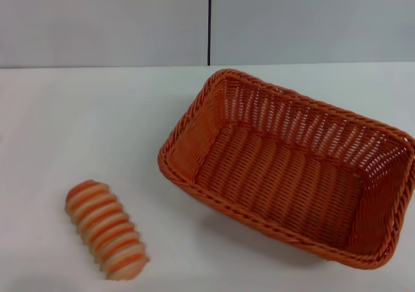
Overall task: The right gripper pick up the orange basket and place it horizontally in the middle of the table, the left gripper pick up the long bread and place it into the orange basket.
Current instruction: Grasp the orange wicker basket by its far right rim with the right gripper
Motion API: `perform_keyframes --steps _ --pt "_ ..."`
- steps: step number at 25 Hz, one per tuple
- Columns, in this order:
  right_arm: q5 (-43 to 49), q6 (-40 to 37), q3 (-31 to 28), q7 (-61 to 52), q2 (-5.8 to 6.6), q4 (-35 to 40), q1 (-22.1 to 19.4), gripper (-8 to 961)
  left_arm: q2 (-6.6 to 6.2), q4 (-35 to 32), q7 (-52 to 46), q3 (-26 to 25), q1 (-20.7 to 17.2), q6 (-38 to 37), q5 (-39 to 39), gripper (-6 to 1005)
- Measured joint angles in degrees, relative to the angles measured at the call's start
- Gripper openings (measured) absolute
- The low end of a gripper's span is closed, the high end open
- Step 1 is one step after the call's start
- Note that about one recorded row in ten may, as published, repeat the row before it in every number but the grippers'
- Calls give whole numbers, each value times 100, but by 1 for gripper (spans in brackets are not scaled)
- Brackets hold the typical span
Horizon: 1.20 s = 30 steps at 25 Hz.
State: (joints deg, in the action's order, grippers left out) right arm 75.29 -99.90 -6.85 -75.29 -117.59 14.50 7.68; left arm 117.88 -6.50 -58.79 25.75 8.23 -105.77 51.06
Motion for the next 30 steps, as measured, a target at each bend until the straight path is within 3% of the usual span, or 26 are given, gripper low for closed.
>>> perform_keyframes --steps 11,18,24,30 --pt "84 -104 102 -120 59 18 5 644 -2 -8 -6 0 12 -24 0 856" --pt "85 -116 742 -503 156 400 36 643 -2 -9 -9 0 -9 -64 4 853" --pt "365 -193 1630 -1574 516 1073 94 643 -2 -9 -10 24 34 -25 25 852" --pt "1590 -859 1709 -3279 1103 2183 545 644 -2 -9 -10 40 57 -16 44 850"
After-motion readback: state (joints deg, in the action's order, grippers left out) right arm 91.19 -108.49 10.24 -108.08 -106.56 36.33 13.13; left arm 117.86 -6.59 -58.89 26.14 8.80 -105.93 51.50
